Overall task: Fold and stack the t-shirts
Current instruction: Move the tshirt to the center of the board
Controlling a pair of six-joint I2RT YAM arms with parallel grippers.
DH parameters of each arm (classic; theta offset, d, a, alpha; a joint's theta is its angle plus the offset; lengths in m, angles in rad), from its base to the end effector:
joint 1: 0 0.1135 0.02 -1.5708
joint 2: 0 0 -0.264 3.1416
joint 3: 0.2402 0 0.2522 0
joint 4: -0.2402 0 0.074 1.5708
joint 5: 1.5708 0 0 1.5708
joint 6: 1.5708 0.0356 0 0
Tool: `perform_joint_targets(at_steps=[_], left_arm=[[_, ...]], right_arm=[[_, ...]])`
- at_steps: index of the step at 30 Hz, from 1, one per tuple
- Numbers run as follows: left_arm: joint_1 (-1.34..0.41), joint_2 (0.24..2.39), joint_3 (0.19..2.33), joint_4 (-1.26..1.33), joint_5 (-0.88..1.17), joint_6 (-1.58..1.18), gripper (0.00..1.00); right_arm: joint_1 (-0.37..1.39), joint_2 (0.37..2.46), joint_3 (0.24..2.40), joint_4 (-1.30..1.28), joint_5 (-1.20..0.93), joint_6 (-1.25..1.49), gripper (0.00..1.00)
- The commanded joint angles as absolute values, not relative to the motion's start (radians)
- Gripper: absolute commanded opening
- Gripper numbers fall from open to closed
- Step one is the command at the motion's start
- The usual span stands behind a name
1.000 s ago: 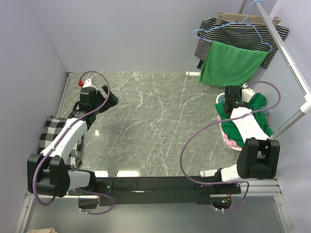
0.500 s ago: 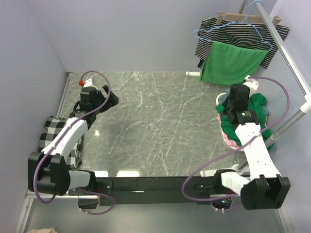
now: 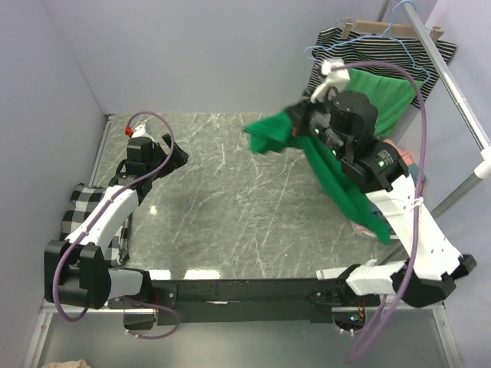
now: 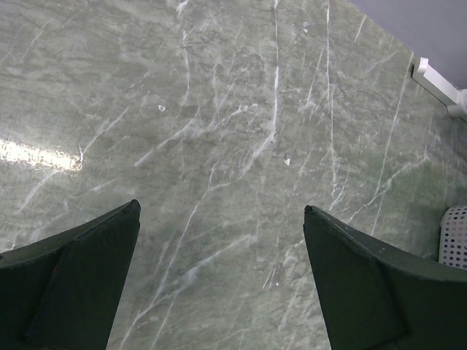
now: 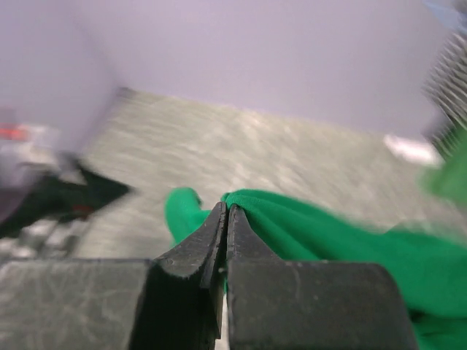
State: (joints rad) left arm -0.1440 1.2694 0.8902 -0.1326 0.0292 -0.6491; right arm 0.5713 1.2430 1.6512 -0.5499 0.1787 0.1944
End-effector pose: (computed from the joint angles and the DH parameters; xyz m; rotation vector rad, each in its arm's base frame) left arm 0.2838 -0.0422 0.2770 -0.5130 2.0604 -0.5085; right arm 0.2086 0.1266 0.5004 -0.1912 1.7172 0.4151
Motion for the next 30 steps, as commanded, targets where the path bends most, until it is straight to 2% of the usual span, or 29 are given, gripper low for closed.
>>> perform_joint_targets(at_steps=[1,5,10,16,22,24,25,26,28,30], left_arm=[[-0.147,1.233,0.911,-0.109,0.022,-0.663,0.99],[-0.147,1.206,0.908,-0.115,0.003,-0.681,0.99],[-0.146,1.163,0.899,-0.124,-0.057,-0.693,0.99],[-0.146,1.117,0.894,-0.159,-0.11,-0.693,0.99],[-0.146,1.078,0.899,-0.196,-0.14,-0.664,0.99],[-0.144,1.078,0.896,-0.201,-0.147,-0.661,0.99],[-0.146,1.081,0.888,-0.201,-0.146,-0.66,0.99],[-0.146,1.094,0.885,-0.199,-0.14,-0.658,0.99],[-0.147,1.109,0.877,-0.186,-0.127,-0.658,0.99],[-0.147,1.146,0.876,-0.183,-0.111,-0.66,0.99]], right_arm=[[0.731,1.357,1.899,-0.584,0.181,0.084,0.0],[0.833,1.428,2.057,-0.594,0.178,0.043,0.0],[0.867,1.45,2.054,-0.532,0.263,0.021,0.0],[0.848,1.41,1.725,-0.396,0.489,0.06,0.0],[0.77,1.413,1.412,-0.437,0.589,0.242,0.0],[0.727,1.431,1.312,-0.484,0.684,0.336,0.0],[0.709,1.44,1.28,-0.498,0.702,0.363,0.02],[0.687,1.451,1.238,-0.515,0.715,0.423,0.21],[0.611,1.477,1.197,-0.554,0.727,0.471,0.27],[0.546,1.497,1.183,-0.572,0.716,0.508,0.51]])
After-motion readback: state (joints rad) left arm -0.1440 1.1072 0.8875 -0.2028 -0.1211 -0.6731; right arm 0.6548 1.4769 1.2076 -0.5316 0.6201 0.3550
